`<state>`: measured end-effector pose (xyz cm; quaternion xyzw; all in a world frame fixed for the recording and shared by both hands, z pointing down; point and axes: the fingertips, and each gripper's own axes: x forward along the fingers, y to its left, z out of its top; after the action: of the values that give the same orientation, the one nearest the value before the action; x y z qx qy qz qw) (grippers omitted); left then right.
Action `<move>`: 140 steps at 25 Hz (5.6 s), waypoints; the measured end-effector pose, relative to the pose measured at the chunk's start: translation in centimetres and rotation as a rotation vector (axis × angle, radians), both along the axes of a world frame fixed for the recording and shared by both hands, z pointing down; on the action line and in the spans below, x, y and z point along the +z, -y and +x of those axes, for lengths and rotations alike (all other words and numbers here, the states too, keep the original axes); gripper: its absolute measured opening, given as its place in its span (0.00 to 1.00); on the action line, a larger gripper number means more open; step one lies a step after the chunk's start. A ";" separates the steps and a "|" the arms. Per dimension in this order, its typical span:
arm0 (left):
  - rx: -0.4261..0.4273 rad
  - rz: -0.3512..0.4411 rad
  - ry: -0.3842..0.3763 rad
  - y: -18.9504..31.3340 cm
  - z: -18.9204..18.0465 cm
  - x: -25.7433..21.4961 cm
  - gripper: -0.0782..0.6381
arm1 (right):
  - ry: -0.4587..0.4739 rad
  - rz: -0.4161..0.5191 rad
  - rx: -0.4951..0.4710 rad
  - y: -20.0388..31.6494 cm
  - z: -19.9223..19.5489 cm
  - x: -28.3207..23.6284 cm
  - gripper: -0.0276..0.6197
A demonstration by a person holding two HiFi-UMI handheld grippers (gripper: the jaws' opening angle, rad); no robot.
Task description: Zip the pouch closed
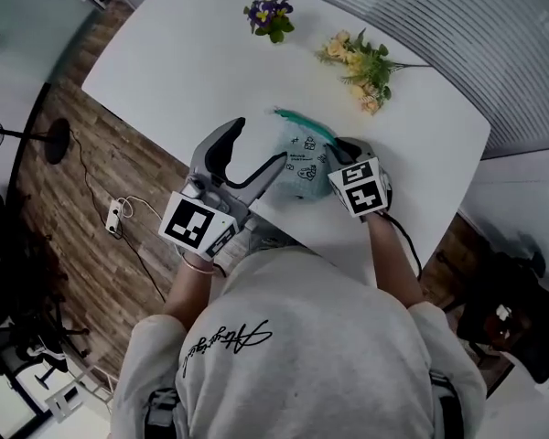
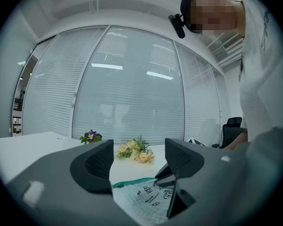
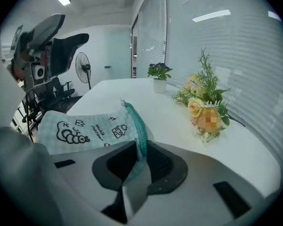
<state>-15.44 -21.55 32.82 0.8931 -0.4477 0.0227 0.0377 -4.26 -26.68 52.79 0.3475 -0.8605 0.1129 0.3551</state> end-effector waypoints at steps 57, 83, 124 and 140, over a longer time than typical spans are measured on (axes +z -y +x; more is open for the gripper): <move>0.176 -0.025 0.078 6.8 -2.7 3.8 0.50 | 0.616 0.249 -0.127 -0.5 -0.2 -17.4 0.14; 0.276 0.069 -0.024 4.8 -1.6 -0.3 0.26 | 0.673 0.320 -0.133 -0.9 1.6 -17.2 0.14; 0.595 0.093 0.132 -0.3 6.2 -1.2 0.18 | 0.219 0.440 -0.607 -5.9 -3.4 -20.4 0.20; 0.751 0.093 -0.054 -1.8 8.2 -4.3 0.16 | 0.457 0.492 -0.484 -6.0 -3.2 -20.8 0.10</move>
<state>-7.25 -19.79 28.52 0.9961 -0.0883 -0.0088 -0.0019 -7.47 -20.71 31.97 0.1759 -0.9753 -0.1087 0.0774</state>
